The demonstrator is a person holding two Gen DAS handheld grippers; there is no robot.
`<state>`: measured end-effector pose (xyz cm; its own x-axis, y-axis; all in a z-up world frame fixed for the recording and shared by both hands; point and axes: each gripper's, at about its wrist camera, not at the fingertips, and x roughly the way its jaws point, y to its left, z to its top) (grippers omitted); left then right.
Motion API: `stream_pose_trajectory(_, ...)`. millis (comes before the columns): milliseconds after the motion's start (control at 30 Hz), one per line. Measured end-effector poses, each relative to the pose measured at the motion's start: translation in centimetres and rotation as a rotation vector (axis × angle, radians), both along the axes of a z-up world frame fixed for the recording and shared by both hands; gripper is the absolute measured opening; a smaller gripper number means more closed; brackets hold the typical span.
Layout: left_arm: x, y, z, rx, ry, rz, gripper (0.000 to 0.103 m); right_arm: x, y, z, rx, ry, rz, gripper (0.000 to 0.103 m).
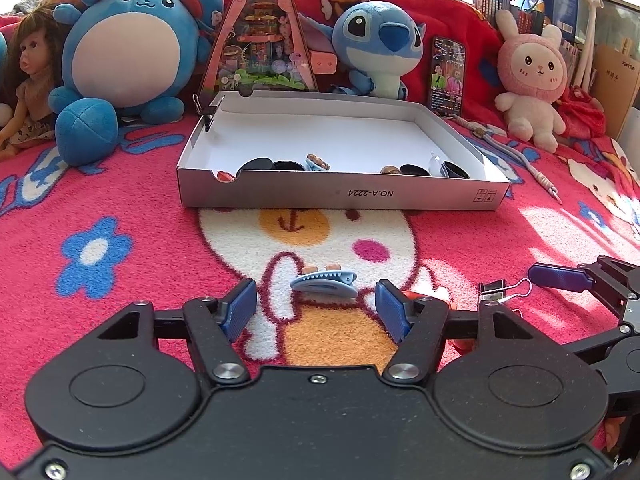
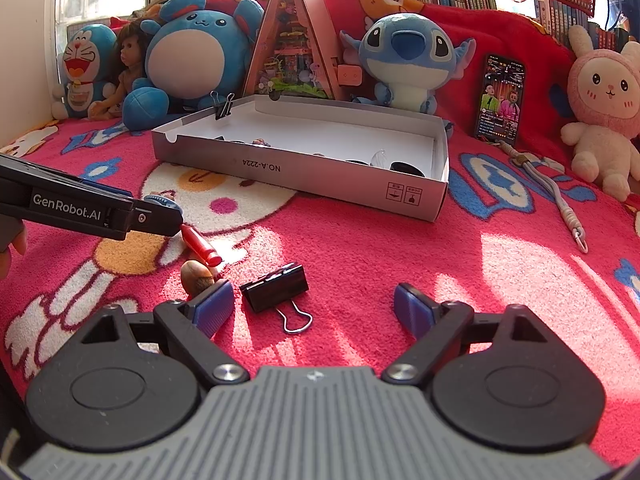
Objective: Organize rigid objects
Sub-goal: 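Close the left tool on the blue figure hair clip and lift it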
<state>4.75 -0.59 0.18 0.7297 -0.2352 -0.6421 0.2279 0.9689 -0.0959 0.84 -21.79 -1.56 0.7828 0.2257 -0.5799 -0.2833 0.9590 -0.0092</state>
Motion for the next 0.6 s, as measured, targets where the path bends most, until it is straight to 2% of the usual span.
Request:
stream_pose_trajectory(400,0.19,-0.24,0.06,-0.026,-0.002,0.007,0.050,-0.03,0.00,-0.01,0.001,0.000,0.000,0.093)
stream_pose_trajectory(600,0.31,-0.48,0.04,-0.010,-0.010,0.000,0.049,-0.02,-0.04,-0.02,0.001,0.000,0.000,0.093)
